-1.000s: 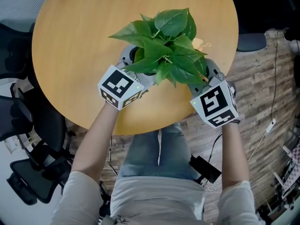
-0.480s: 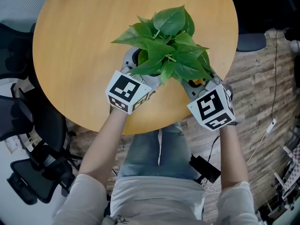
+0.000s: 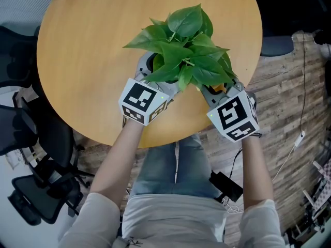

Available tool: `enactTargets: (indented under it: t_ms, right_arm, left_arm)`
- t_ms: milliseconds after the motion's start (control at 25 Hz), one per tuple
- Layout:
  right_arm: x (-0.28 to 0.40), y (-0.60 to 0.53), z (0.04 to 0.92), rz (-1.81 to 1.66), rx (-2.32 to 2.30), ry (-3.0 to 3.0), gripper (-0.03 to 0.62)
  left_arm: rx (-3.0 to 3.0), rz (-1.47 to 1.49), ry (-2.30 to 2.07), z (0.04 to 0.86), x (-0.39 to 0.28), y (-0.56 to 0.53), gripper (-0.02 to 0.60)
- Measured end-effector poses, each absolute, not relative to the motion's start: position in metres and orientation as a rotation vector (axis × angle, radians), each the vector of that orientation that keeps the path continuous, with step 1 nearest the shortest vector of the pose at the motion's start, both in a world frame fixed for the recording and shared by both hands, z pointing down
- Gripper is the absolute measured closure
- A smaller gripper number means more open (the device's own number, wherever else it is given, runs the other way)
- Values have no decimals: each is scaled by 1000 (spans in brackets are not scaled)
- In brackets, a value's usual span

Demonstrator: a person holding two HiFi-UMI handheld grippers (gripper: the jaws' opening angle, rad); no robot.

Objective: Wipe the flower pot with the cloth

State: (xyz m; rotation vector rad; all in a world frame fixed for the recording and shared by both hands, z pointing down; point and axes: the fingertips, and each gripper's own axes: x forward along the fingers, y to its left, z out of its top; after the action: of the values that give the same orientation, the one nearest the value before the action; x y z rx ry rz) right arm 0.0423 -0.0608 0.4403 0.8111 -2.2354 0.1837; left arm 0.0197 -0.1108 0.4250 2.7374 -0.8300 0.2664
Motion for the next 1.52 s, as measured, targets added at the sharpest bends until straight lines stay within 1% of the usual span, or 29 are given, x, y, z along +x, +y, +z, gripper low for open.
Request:
enactTargets:
  t_ms: [520, 840, 1200, 1400, 1520]
  right_arm:
    - [52, -60, 437, 329, 935, -2307, 531]
    - [62, -51, 439, 346, 948, -2291, 531]
    - [77, -30, 411, 387, 1023, -2290, 531]
    - [88, -21, 384, 349, 1035, -2273, 532]
    - [93, -16, 364, 339, 1044, -2271, 531]
  left_arm:
    - [2765, 275, -841, 423, 7, -105, 118]
    - [2744, 327, -860, 422, -6, -93, 120]
    - [2714, 364, -852, 407, -25, -69, 120]
    - [2699, 387, -839, 386, -34, -51, 137]
    - [2682, 378, -857, 369, -42, -37, 170]
